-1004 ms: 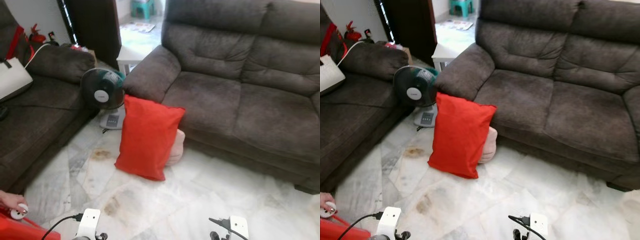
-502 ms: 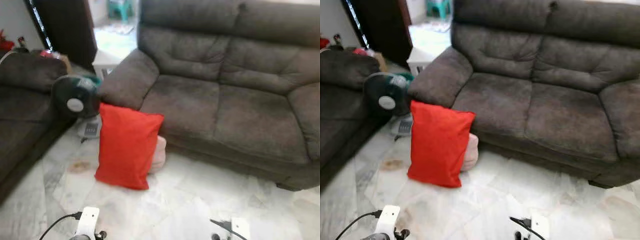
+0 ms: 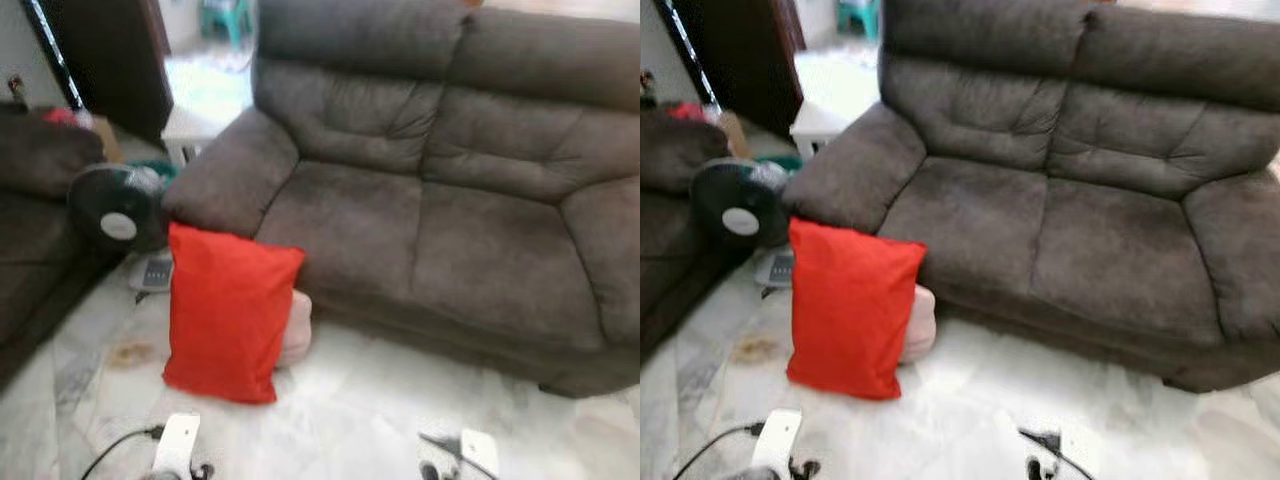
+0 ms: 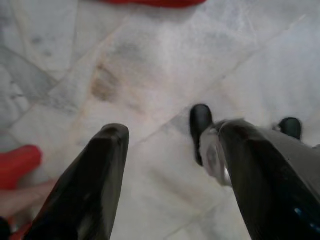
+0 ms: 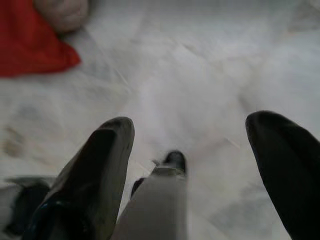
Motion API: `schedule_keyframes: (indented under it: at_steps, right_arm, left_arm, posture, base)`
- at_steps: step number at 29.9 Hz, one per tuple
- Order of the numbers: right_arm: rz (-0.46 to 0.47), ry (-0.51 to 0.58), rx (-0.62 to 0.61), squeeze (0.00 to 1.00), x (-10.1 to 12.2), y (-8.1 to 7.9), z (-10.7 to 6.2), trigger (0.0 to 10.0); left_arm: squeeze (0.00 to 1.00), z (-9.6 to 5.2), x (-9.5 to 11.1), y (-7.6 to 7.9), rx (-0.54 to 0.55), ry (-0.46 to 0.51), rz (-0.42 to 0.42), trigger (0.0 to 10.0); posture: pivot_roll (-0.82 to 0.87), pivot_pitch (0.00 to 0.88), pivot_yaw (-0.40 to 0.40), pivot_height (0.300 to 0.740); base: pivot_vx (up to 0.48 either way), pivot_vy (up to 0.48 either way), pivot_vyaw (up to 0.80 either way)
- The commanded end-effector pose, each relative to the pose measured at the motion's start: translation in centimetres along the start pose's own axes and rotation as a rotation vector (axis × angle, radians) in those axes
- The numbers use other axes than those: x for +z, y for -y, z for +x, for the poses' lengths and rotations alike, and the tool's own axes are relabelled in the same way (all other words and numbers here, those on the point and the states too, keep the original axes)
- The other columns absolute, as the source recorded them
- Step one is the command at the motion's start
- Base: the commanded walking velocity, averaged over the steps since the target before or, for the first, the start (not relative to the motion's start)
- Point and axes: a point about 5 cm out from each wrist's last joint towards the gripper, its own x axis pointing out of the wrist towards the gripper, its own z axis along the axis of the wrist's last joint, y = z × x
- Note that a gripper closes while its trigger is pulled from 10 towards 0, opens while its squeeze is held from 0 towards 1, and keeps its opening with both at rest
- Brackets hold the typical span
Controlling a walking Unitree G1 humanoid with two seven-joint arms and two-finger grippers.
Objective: Move the pillow to the sofa from floor
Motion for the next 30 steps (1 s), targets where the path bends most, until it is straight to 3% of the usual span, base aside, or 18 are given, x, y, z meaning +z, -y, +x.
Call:
schedule_keyframes:
  at_steps: [1, 10, 30]
  right_arm:
    - [-0.007, -0.016, -0.025, 0.0, -0.54, 1.04, -0.24, 10.0]
    - [-0.03, -0.019, -0.021, 0.0, -0.49, 1.06, -0.24, 10.0]
    - [-0.034, -0.025, -0.021, 0.0, -0.51, 1.04, -0.23, 10.0]
  left_arm:
    - [0.0, 0.08, 0.31, 0.42, -0.009, 0.009, 0.003, 10.0]
    - [0.0, 0.08, 0.31, 0.43, -0.011, 0.009, 0.001, 10.0]
    - [0.0, 0.08, 0.35, 0.4, -0.009, 0.01, 0.003, 10.0]
  posture:
    - [0.06, 0.037, -0.029, 0.74]
    - [0.06, 0.037, -0.031, 0.74]
    - [0.06, 0.039, -0.032, 0.74]
  base:
    - [0.285, 0.0, 0.0]
    - [0.284, 0.0, 0.1]
    - [0.287, 0.0, 0.79]
